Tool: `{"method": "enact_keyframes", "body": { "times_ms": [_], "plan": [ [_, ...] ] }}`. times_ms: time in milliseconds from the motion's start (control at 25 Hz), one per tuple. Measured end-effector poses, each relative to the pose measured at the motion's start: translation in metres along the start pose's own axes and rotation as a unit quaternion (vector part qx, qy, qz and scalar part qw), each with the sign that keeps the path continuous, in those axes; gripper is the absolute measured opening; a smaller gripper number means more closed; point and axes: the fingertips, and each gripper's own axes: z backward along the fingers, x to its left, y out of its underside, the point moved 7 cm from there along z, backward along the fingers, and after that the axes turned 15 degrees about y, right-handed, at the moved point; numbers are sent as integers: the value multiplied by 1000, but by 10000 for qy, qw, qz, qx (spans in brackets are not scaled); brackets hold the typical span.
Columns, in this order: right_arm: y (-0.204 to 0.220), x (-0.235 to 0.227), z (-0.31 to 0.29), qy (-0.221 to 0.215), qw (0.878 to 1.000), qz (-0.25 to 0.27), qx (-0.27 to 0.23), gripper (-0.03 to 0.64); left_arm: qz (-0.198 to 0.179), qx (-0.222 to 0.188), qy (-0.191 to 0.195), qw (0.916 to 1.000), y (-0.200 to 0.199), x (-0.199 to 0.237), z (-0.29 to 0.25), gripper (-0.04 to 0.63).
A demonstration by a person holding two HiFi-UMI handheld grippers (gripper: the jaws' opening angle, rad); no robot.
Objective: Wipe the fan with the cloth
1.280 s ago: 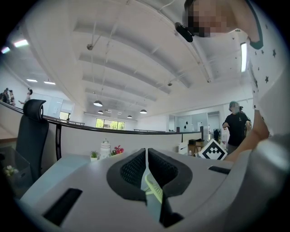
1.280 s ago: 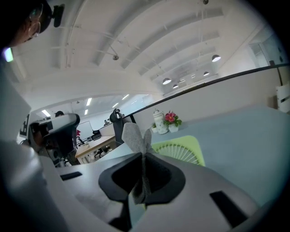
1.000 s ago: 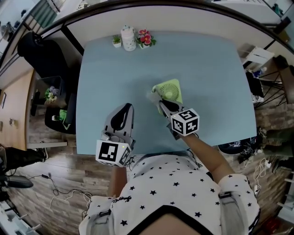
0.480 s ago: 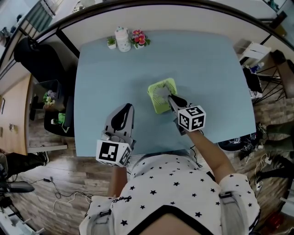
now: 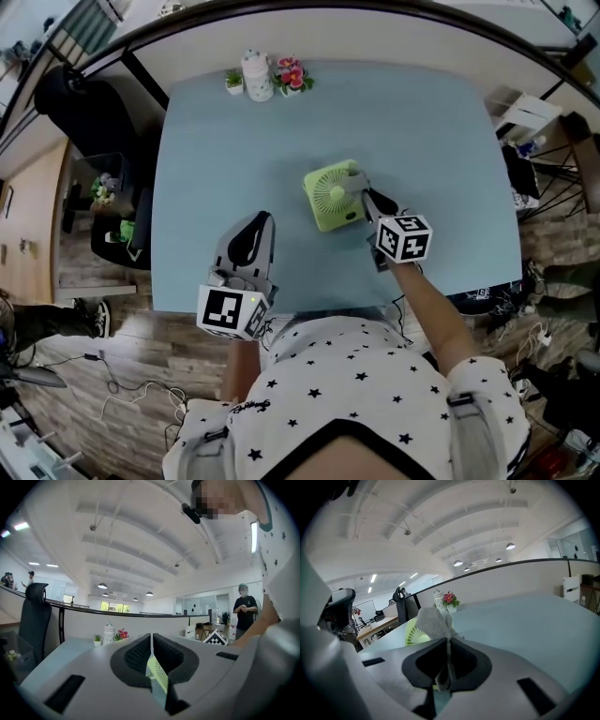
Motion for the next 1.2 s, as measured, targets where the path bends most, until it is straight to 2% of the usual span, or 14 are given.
{"method": "enact_keyframes", "body": {
  "times_ms": [320,600,720,920,1200],
  "plan": [
    [-7,7,7,-317,9995,40,-65,21,31,-60,-189,9998,0,-11,-2,40],
    [0,56,13,-1241,9916,363,33,21,43,-84,-434,9990,-1,-24,4,40],
    [11,73,9,-1447,9874,600,216,21,68,-73,-607,9981,-1,-27,11,40],
    [27,77,4,-1509,9841,800,480,21,87,-47,-811,9967,1,-32,20,40],
    [25,42,7,-1179,9889,783,461,21,79,-41,-735,9973,2,-44,11,40]
  ]
}}
